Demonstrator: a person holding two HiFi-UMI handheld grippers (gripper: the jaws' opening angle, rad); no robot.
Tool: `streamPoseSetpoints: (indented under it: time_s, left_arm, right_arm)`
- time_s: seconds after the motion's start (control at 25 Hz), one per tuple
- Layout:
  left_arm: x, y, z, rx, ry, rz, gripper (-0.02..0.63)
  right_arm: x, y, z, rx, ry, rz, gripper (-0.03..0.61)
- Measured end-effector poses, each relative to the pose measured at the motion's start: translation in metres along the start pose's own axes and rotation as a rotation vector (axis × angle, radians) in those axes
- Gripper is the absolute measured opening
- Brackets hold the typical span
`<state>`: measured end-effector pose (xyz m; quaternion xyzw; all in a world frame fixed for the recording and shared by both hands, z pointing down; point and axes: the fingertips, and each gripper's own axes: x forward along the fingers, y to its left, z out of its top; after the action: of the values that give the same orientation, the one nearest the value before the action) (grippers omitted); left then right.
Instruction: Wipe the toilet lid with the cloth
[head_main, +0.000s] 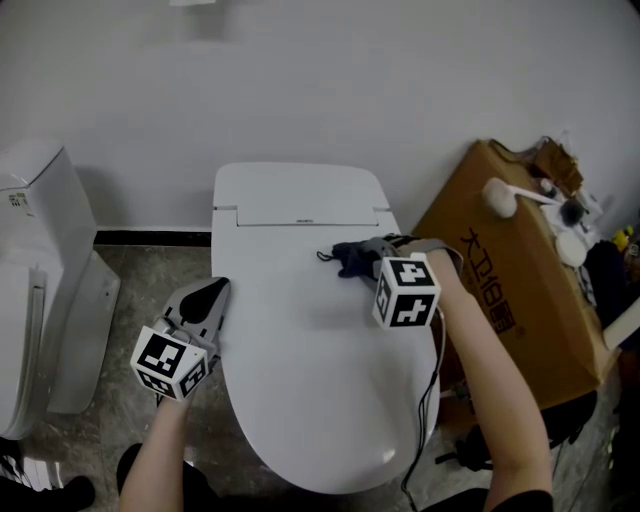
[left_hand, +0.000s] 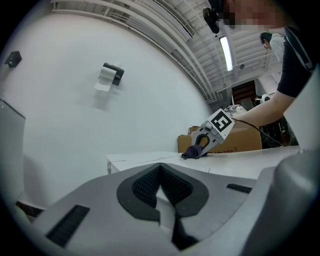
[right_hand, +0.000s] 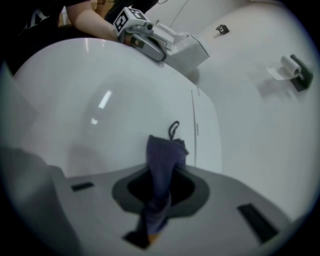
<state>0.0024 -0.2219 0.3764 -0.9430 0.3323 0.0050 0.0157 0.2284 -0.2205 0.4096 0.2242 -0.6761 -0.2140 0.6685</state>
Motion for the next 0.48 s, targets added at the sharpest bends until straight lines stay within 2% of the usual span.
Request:
streamPoseSetpoints:
  time_s: [0.48]
  left_arm:
    - [0.000, 0.000, 0.000, 0.006, 0.003, 0.004, 0.015]
  right_arm:
    - [-0.018, 0.025, 0.003, -0.002, -0.009, -0.005, 0.063]
